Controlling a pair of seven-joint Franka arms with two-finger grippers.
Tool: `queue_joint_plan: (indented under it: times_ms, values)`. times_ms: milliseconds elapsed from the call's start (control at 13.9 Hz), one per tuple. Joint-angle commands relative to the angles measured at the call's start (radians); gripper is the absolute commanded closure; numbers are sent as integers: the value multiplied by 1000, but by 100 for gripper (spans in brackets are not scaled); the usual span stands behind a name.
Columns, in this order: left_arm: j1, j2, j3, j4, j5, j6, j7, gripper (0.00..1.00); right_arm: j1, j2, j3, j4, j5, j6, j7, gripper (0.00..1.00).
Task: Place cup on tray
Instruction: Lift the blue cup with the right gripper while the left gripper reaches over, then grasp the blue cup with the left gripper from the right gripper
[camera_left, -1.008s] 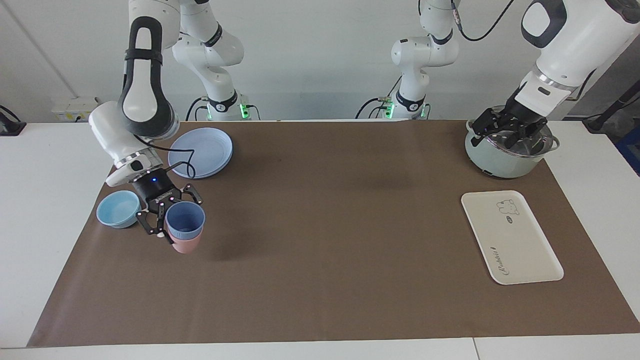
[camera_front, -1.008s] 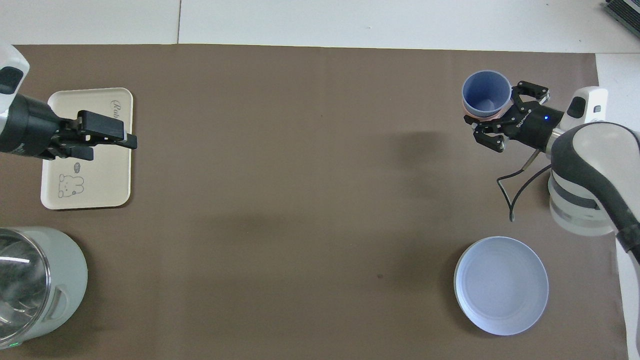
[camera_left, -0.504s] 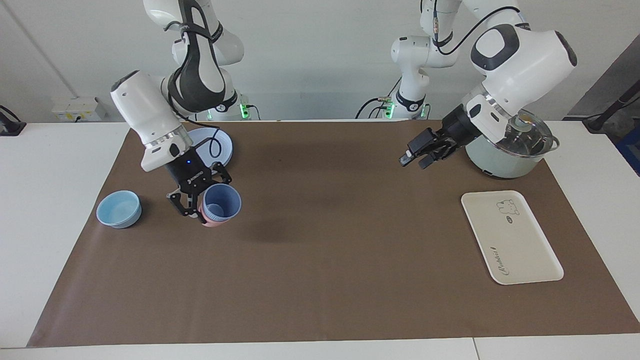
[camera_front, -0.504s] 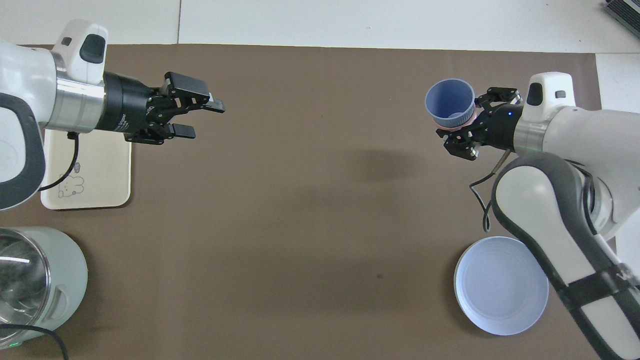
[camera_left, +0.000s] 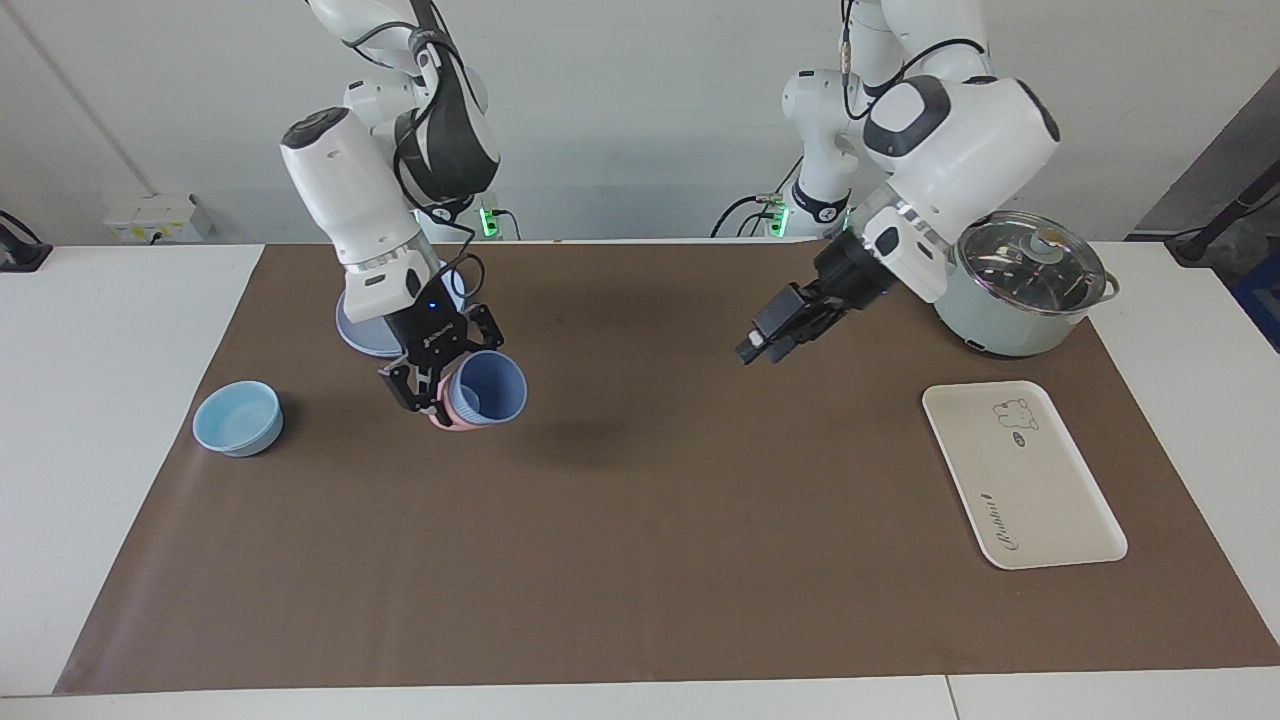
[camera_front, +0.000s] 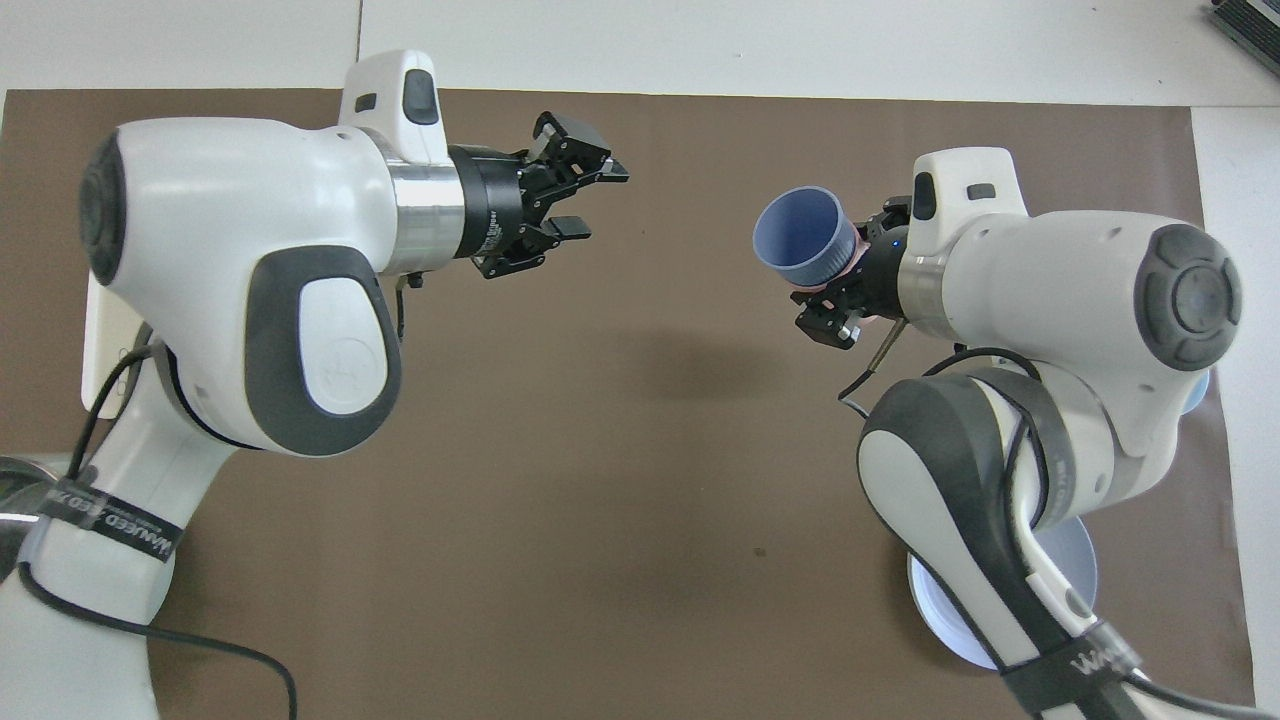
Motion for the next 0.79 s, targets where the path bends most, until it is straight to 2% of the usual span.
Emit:
queue_joint_plan:
  times_ms: [0, 288, 576, 648, 720]
  values:
    - [-52, 14, 20, -5, -22, 56, -35, 48, 39, 6, -1, 81, -120, -121, 104, 100]
    - [-111, 40, 21, -6, -14, 74, -37, 53, 53, 8, -1, 82, -137, -134, 109, 100]
    - [-174, 33, 23, -46, -7, 74, -21, 61, 53, 6, -1, 82, -174, -137, 109, 100]
    - [-181, 31, 23, -49, 1, 73, -21, 65, 53, 6, -1, 82, -174, -135, 109, 100]
    - [-187, 30, 21, -49, 13, 69, -20, 75, 53, 6, -1, 81, -174, -135, 109, 100]
